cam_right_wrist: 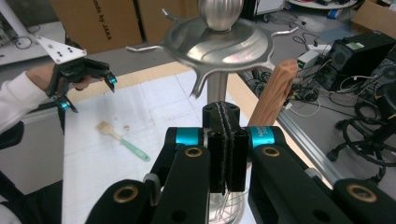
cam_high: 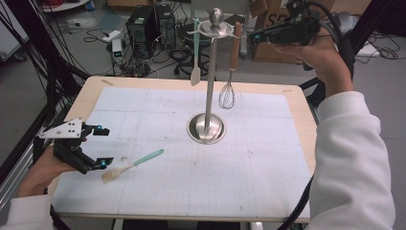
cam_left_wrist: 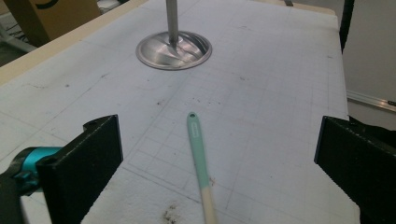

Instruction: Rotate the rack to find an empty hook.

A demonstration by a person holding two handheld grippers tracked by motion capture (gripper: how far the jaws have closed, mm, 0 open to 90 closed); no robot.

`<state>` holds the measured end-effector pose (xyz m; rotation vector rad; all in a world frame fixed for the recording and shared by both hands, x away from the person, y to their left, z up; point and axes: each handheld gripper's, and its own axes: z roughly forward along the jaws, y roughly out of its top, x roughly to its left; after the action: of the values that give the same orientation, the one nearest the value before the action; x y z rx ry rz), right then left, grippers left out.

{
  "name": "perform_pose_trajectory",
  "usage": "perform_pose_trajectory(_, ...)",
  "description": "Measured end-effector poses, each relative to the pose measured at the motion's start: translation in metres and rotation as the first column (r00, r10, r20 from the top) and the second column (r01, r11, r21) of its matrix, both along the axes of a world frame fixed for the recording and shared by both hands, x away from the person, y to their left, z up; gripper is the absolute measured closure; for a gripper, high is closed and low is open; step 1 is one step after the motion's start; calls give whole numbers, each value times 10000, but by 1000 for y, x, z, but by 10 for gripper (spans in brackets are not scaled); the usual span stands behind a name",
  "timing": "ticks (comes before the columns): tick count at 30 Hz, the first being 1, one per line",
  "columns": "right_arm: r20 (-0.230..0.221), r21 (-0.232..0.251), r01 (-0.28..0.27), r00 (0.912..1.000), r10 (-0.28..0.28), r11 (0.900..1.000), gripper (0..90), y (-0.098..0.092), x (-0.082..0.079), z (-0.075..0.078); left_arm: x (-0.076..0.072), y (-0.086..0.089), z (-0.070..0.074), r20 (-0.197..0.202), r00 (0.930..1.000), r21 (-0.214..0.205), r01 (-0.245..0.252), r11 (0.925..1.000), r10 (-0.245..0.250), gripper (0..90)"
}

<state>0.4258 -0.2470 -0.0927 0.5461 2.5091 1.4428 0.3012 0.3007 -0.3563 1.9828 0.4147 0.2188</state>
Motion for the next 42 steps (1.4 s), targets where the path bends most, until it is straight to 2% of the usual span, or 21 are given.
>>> perform_pose_trajectory(9,-71,-92,-387,9992,386,9992,893,20,5,-3,0,0,0,6,10000,-6,17,10000,-17,17)
perform_pose_trajectory(15,-96,-78,-557,9984,556,9984,893,28,0,-3,0,0,0,6,10000,-109,12,9999,-12,17)
perform_pose_trajectory(29,96,-245,-1141,9934,1144,9932,893,59,-11,-2,-1,0,1,53,9999,-100,90,9999,-89,17)
perform_pose_trajectory(33,57,-279,-1187,9929,1189,9925,893,63,-13,-2,-1,-1,1,26,10000,-190,64,9998,-64,17)
perform_pose_trajectory(37,36,-269,-1218,9925,1219,9922,892,62,-16,-2,-1,0,1,50,10000,-77,73,9999,-73,17)
perform_pose_trajectory(42,-2,-162,-1292,9916,1292,9915,865,56,-23,-4,-2,-1,1,59,10000,-120,25,9999,-24,17)
